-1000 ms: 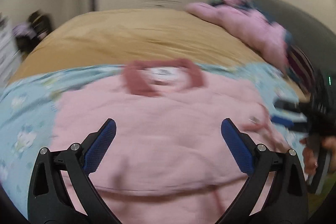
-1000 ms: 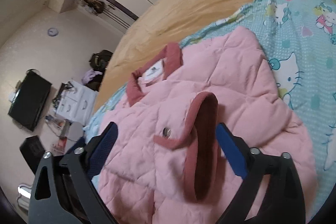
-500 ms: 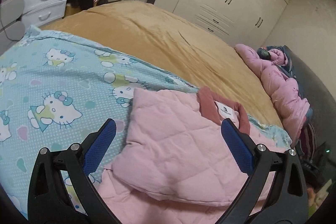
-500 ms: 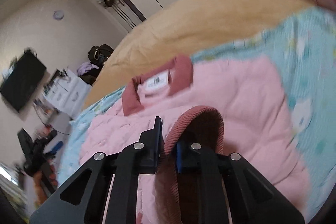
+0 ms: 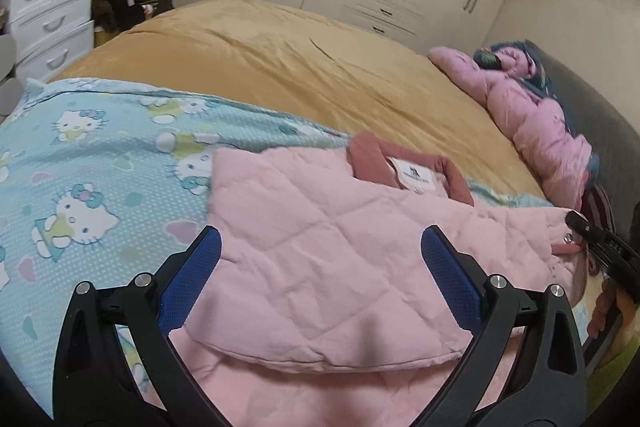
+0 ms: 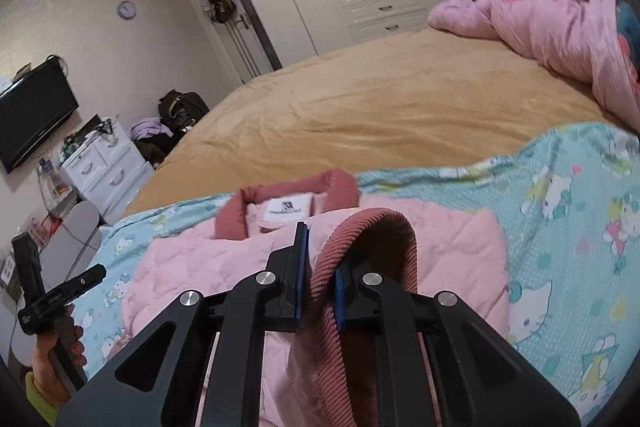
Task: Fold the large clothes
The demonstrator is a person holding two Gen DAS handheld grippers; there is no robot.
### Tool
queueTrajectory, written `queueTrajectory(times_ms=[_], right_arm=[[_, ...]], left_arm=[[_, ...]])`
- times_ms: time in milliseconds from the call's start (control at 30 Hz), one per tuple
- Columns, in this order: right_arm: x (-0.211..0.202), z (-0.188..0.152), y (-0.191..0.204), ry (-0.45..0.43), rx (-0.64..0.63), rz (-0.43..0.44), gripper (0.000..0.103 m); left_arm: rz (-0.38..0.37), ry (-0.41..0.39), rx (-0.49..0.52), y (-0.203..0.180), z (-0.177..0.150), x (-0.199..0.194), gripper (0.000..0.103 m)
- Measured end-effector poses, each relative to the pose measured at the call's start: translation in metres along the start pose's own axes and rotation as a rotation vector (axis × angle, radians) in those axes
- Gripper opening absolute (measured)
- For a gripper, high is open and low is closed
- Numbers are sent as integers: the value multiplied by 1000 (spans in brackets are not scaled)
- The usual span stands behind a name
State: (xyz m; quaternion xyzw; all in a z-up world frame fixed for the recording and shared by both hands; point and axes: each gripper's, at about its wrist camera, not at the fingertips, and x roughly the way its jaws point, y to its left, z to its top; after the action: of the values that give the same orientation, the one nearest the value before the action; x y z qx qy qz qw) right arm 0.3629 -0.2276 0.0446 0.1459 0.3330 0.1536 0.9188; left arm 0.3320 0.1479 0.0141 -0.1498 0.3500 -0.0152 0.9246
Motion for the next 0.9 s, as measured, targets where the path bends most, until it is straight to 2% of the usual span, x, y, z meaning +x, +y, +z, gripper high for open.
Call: queueTrajectory(times_ms=[200, 500, 733, 900], right_arm=[[9, -13, -9, 27, 26, -23, 10], [15, -15, -9, 48, 27, -41, 11], [16, -13, -8, 55, 24, -59, 12], [14, -13, 1, 62, -10, -78, 15]], left_arm=[[-1, 56, 54, -20, -14, 20, 94], [2, 125, 157, -44, -32, 40, 93], [7, 156, 182, -48, -39, 49, 74], [27, 205, 178, -45, -47, 62, 72]])
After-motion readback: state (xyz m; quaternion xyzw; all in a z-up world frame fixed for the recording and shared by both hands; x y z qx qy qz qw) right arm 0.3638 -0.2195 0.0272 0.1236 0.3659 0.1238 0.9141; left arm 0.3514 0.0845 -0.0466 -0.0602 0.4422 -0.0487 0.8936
